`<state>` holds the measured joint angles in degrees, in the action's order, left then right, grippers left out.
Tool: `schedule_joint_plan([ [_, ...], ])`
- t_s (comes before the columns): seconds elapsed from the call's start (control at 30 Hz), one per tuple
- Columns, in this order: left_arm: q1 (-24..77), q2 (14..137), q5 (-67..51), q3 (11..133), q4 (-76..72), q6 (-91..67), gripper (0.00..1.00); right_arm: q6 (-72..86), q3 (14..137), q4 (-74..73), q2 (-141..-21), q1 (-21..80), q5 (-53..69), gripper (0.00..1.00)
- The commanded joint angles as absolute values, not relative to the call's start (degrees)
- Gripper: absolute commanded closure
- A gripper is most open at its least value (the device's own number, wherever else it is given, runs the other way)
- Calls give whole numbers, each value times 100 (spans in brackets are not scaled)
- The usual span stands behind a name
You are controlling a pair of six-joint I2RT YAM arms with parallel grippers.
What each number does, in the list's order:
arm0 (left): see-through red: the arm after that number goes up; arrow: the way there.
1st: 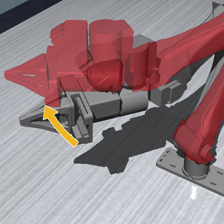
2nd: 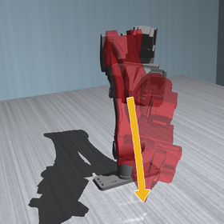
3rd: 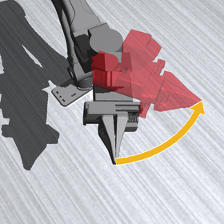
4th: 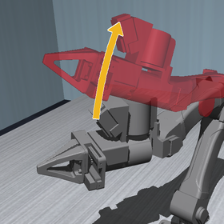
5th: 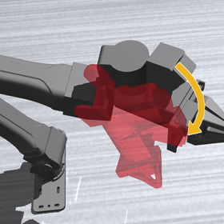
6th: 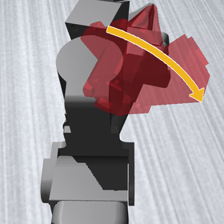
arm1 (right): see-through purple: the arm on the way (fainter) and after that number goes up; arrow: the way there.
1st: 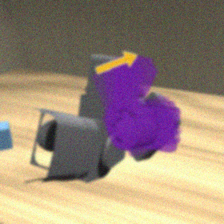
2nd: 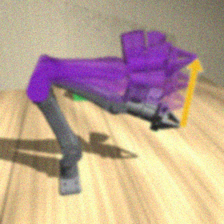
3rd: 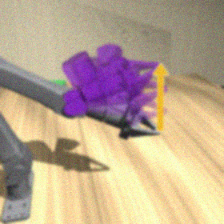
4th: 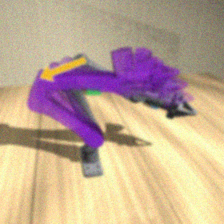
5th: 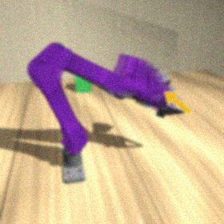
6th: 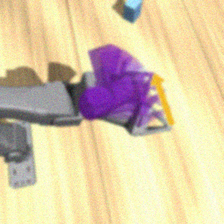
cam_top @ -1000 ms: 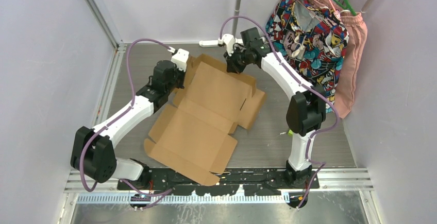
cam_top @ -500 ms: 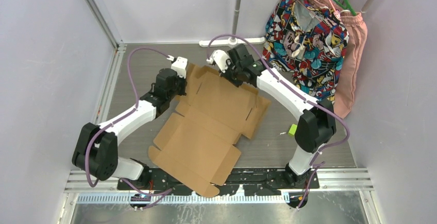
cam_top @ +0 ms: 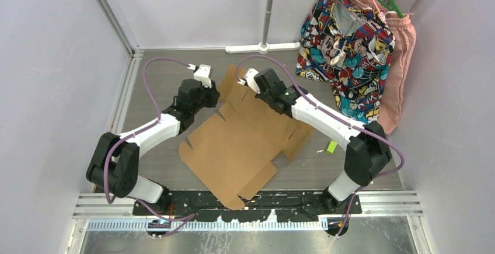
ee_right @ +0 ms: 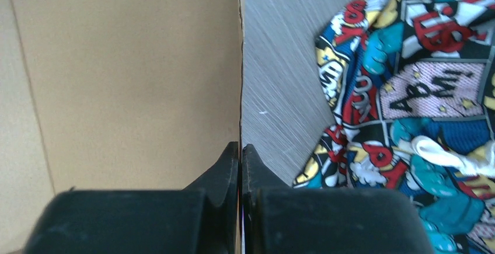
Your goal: Fold the paper box
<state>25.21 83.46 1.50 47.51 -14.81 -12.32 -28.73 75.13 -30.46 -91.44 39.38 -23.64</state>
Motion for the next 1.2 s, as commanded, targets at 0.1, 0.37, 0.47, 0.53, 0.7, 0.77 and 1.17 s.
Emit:
schedule_joint_plan([
  [0.1,2475,8014,100,4831,-1954,-1421,71,-2951,7460,-2550,-8734,4121,-3661,99],
  [0.37,2469,7847,240,4686,-1610,-1479,72,-3184,7410,-2525,-8767,4390,-4253,98],
  [0.47,2474,7778,100,4677,-1271,-1695,76,-3227,7421,-2609,-8796,4545,-4470,98],
  [0.53,2470,7771,-50,4657,-1115,-1935,79,-3247,7399,-2645,-8789,4622,-4572,99],
  [0.7,2516,7923,-250,4551,-801,-2482,83,-3260,7224,-2561,-8719,4804,-4931,99],
  [0.77,2603,7945,-305,4430,-757,-2692,85,-3183,7140,-2558,-8707,4859,-5077,98],
  [1.17,3102,8822,821,4432,-436,-3426,90,-3111,6523,-2145,-8410,5119,-5644,98],
])
